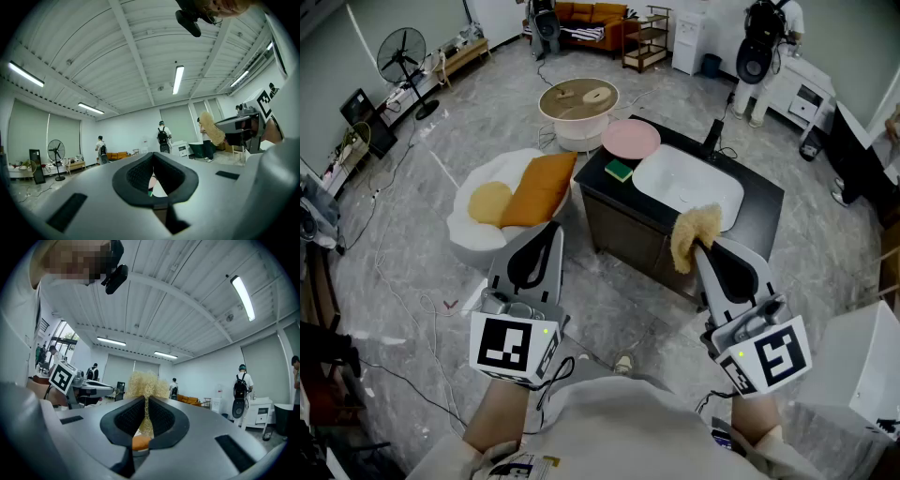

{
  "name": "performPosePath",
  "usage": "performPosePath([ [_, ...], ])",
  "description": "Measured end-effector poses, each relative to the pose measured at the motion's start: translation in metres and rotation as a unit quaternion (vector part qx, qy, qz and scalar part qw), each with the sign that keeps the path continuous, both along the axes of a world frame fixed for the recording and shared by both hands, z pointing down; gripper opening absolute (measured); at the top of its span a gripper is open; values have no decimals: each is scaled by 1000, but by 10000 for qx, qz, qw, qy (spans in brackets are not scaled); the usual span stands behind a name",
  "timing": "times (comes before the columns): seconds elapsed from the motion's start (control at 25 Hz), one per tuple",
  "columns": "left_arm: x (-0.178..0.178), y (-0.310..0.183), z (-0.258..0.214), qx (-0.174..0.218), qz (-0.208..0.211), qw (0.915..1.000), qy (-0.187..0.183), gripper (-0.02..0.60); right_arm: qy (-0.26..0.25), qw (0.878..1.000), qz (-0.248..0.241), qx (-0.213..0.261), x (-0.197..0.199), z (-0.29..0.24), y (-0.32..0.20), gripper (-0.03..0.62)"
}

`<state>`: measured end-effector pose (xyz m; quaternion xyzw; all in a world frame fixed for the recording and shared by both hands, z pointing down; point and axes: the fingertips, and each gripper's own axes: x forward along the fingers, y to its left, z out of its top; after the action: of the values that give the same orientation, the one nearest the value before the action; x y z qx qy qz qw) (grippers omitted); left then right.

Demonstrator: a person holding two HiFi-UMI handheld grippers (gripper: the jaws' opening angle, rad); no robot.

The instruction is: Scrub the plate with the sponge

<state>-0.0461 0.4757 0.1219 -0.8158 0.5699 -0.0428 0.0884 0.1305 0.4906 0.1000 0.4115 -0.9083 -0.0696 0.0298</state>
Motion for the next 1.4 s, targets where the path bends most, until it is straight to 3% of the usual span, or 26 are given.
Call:
performPosePath([
  [0.16, 2, -5, -4, 2, -16, 9999, 156, 18, 7, 10000, 13, 5, 4, -3, -5, 46],
  [0.6, 7, -26, 12, -109, 19, 9999, 107, 18, 32, 9999, 7, -97, 7, 15, -23, 45],
  [1.0, 25, -50, 1, -39, 29, 9999, 137, 18, -123, 9999, 40, -96, 33, 12, -54, 46],
  [1.4, 23, -103, 24, -168, 227, 9995, 121, 18, -50, 9998, 84, -190, 22, 35, -105, 46],
])
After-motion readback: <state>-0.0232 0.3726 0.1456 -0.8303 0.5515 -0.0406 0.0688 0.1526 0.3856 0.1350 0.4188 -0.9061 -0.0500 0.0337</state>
